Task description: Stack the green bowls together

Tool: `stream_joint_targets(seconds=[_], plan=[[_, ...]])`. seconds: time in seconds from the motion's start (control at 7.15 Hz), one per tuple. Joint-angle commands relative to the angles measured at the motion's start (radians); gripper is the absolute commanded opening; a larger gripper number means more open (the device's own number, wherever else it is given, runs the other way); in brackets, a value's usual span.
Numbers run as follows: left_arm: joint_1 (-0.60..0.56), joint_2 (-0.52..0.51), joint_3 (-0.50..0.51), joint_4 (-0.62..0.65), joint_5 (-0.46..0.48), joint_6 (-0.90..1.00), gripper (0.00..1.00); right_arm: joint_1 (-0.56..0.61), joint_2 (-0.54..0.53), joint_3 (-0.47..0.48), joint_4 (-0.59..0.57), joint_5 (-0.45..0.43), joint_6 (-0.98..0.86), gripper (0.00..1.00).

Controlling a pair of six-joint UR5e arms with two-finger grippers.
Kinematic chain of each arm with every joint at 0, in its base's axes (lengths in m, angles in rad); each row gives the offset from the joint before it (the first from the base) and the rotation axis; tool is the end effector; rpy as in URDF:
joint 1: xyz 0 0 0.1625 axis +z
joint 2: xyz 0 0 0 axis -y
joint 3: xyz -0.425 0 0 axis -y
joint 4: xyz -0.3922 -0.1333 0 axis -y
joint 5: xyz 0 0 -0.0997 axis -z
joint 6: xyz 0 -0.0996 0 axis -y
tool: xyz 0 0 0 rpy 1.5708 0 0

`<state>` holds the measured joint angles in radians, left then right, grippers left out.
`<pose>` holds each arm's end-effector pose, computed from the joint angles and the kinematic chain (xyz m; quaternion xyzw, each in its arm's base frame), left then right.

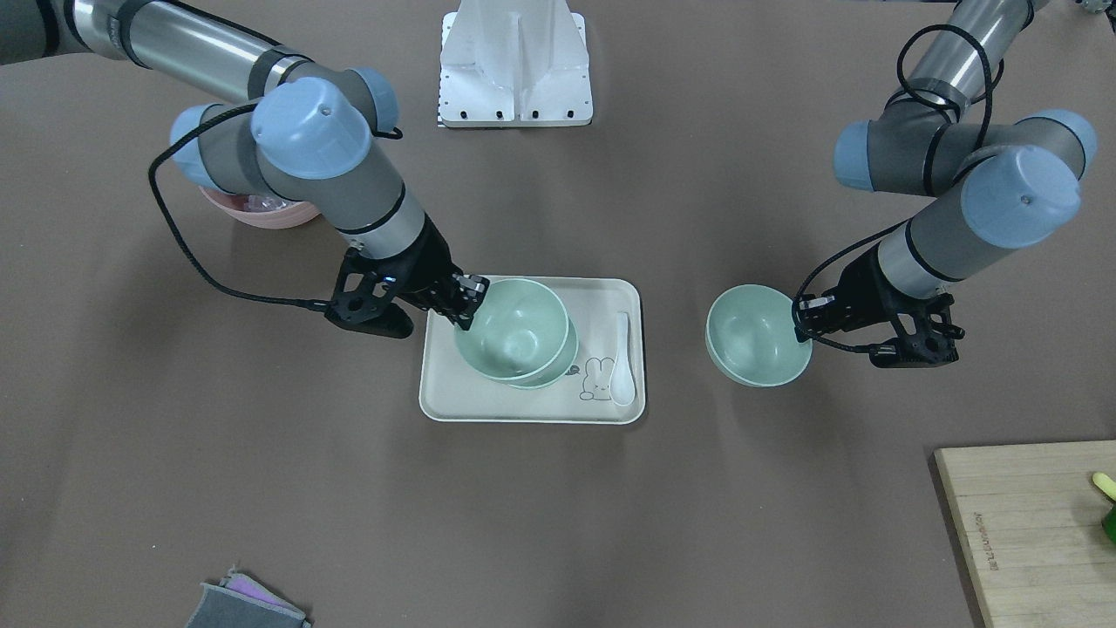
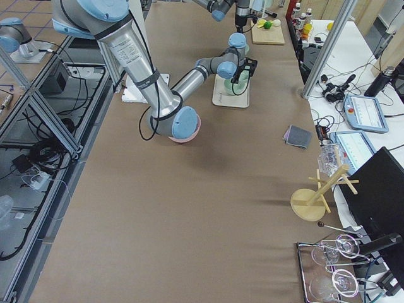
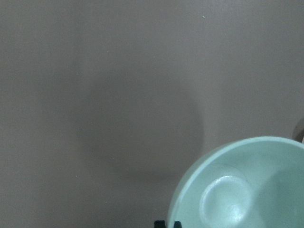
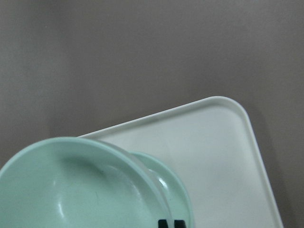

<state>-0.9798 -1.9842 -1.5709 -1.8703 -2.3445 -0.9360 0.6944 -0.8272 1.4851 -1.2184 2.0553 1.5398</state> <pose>0.3103 -0.5768 0.3828 -0.0110 0.4789 -0.0193 0.8776 -0.5020 -0.5312 0.1979 -0.0296 -0.5137 0.1669 0.8410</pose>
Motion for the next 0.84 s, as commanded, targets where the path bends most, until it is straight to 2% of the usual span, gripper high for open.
stream_joint_targets(seconds=[0.0,0.56,0.7], plan=[[0.001,-0.02,-0.04,-0.001,-0.054,-0.055,0.0,-0.024,0.023,-0.107,0.121,-0.011,0.054,0.0],[0.003,-0.042,-0.069,0.0,-0.059,-0.109,0.0,-0.024,0.023,-0.103,0.112,0.008,0.06,0.0],[0.003,-0.047,-0.069,-0.003,-0.074,-0.122,0.0,-0.024,0.016,-0.105,0.103,0.063,0.06,0.0]])
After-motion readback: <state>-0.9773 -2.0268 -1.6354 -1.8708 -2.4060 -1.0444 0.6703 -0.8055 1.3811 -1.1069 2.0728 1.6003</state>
